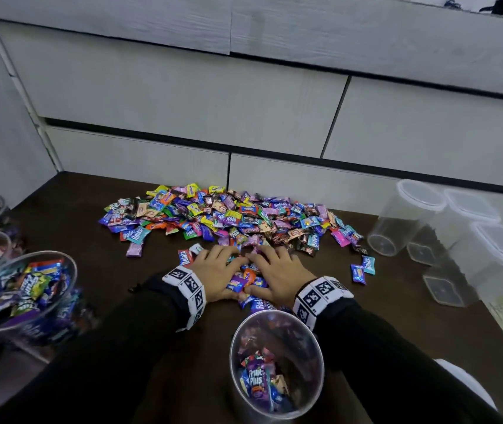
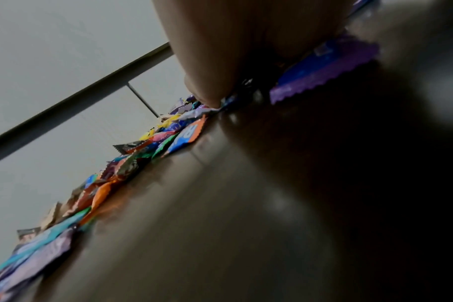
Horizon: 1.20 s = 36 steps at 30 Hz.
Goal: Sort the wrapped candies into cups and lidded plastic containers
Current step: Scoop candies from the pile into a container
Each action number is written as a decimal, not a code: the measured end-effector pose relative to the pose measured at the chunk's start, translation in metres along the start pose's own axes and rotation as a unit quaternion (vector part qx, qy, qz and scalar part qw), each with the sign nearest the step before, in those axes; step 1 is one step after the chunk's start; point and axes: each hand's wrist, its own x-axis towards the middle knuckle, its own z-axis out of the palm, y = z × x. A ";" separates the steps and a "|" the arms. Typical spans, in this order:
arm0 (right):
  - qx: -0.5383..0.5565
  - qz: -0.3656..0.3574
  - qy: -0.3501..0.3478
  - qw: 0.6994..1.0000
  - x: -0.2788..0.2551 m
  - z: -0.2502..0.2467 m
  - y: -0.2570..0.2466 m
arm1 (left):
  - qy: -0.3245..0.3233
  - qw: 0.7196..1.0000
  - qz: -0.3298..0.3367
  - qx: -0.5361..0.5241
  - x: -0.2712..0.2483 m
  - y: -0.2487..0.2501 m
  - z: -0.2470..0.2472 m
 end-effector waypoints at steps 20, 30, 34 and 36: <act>-0.050 0.010 -0.014 0.999 -0.002 -0.004 -0.016 | -0.046 0.998 -0.028 -0.023 -0.007 -0.004 -0.002; 0.086 0.003 -0.060 0.995 -0.005 -0.023 -0.013 | -0.016 1.000 -0.014 -0.007 -0.006 0.002 -0.014; 0.168 0.050 -0.021 0.984 -0.016 -0.033 -0.001 | -0.016 0.999 -0.040 -0.027 -0.010 0.003 -0.022; 0.203 0.078 -0.005 0.976 -0.022 -0.036 0.002 | 0.000 0.997 -0.062 -0.050 -0.013 0.002 -0.026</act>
